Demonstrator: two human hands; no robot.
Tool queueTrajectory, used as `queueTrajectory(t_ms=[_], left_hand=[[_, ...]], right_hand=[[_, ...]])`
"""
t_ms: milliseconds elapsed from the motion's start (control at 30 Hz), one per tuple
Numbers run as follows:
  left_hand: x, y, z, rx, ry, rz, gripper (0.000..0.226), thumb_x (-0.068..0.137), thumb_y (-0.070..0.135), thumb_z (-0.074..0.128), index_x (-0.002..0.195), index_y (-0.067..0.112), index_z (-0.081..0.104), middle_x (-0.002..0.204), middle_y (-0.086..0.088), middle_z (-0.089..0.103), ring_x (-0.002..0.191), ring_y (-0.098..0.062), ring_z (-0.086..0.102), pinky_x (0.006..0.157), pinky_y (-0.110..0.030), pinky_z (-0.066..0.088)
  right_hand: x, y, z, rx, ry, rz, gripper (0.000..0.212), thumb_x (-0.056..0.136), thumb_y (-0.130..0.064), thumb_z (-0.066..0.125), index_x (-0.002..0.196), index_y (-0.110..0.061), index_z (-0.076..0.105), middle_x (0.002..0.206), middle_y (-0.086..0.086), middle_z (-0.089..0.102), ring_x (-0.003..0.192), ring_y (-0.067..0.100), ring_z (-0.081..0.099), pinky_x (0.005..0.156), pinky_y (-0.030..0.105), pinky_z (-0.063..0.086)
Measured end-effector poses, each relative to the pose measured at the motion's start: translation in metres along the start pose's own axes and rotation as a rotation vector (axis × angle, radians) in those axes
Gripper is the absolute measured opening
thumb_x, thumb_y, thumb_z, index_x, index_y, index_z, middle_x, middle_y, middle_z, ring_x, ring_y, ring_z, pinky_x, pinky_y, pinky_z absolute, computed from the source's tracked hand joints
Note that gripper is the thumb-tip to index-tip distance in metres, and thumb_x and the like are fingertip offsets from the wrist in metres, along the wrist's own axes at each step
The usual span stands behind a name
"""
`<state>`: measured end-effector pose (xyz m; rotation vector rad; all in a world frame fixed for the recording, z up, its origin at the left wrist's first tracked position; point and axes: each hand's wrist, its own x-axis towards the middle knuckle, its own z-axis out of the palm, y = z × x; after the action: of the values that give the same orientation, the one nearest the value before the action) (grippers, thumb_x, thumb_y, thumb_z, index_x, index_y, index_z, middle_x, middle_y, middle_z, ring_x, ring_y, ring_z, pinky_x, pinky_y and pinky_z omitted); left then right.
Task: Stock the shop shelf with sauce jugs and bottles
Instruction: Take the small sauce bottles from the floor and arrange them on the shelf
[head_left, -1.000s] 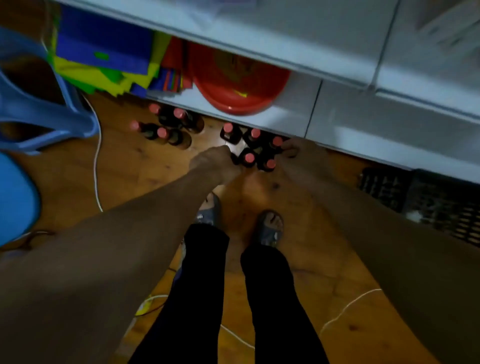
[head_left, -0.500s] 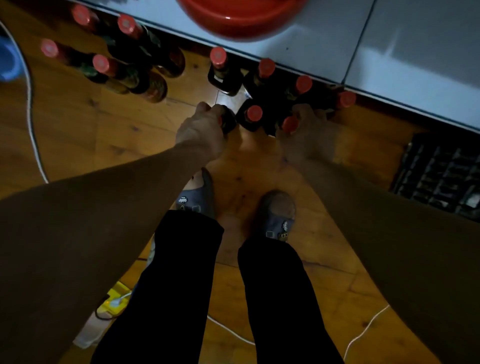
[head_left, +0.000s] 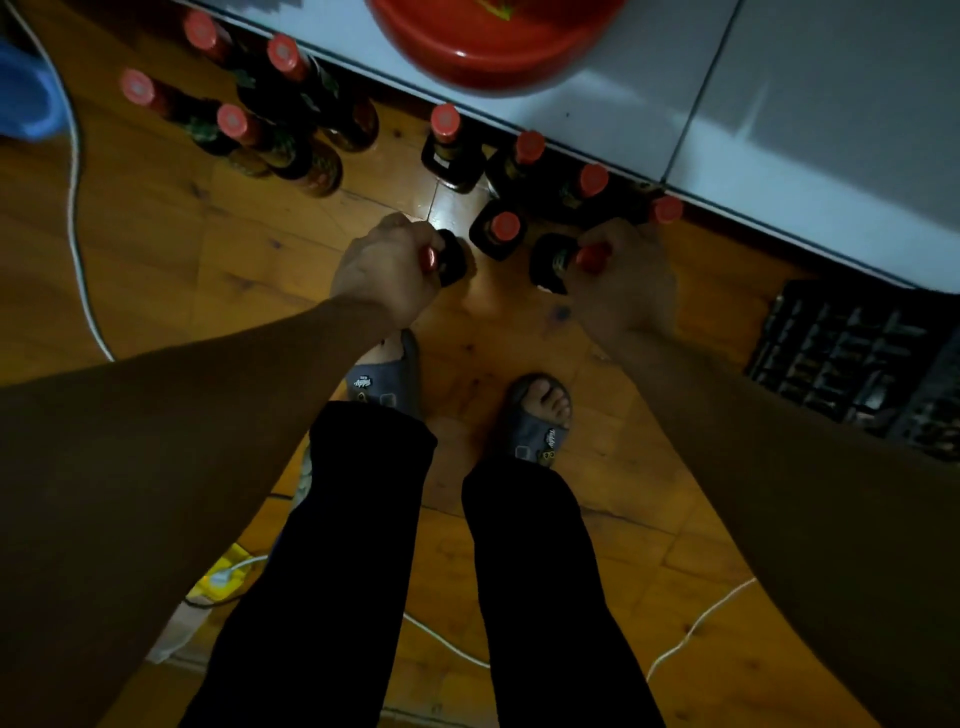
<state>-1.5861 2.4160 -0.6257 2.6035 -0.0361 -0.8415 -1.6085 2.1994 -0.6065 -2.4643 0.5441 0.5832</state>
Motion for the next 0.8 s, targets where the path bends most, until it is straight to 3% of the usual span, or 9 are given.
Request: queueTrajectory(t_ms=[333, 433, 533, 700, 800], left_hand=[[-0.115, 0.085, -0.156, -0.094, -0.037, 0.077, 0.034, 0.079, 0.025, 0.069, 0.113, 0.022, 0.067, 0.118, -0.010, 0.056, 0.107, -0.030, 0.056, 0.082, -0.029, 0.041], [-0.154, 0.117, -0.217, -0.100, -0.005, 0.146, 0.028, 0.076, 0.024, 0.072, 0.103, 0.018, 0.070, 0.111, -0.012, 0.060, 0.101, -0.030, 0.060, 0.075, -0.031, 0.047], [-0.189, 0.151, -0.283, -0.080, 0.027, 0.208, 0.019, 0.067, 0.035, 0.067, 0.083, 0.024, 0.068, 0.097, -0.007, 0.065, 0.092, -0.028, 0.063, 0.064, -0.028, 0.040], [-0.244, 0.211, -0.400, 0.064, 0.044, 0.312, 0.025, 0.069, 0.028, 0.074, 0.093, 0.024, 0.071, 0.078, 0.003, 0.063, 0.071, -0.017, 0.057, 0.061, -0.022, 0.039], [-0.274, 0.239, -0.462, 0.099, 0.056, 0.337, 0.028, 0.066, 0.028, 0.075, 0.093, 0.025, 0.070, 0.080, 0.004, 0.066, 0.074, -0.017, 0.060, 0.062, -0.026, 0.049]], right_hand=[[-0.114, -0.094, -0.175, 0.016, 0.035, -0.172, 0.018, 0.085, -0.024, 0.064, 0.102, -0.021, 0.063, 0.106, -0.001, 0.052, 0.087, 0.009, 0.048, 0.065, 0.016, 0.034], [-0.154, -0.133, -0.238, 0.033, 0.080, -0.237, 0.015, 0.083, -0.021, 0.063, 0.098, -0.021, 0.064, 0.102, -0.001, 0.053, 0.087, 0.014, 0.053, 0.070, 0.024, 0.038], [-0.192, -0.172, -0.304, 0.018, 0.164, -0.304, 0.015, 0.079, -0.023, 0.065, 0.094, -0.022, 0.066, 0.101, 0.003, 0.058, 0.089, 0.020, 0.057, 0.076, 0.030, 0.044], [-0.244, -0.231, -0.404, 0.049, 0.252, -0.378, 0.016, 0.074, -0.025, 0.064, 0.090, -0.026, 0.068, 0.099, -0.001, 0.062, 0.086, 0.019, 0.057, 0.070, 0.026, 0.039], [-0.272, -0.261, -0.457, 0.056, 0.306, -0.449, 0.017, 0.075, -0.023, 0.068, 0.092, -0.023, 0.070, 0.097, -0.005, 0.060, 0.085, 0.014, 0.055, 0.062, 0.024, 0.037]])
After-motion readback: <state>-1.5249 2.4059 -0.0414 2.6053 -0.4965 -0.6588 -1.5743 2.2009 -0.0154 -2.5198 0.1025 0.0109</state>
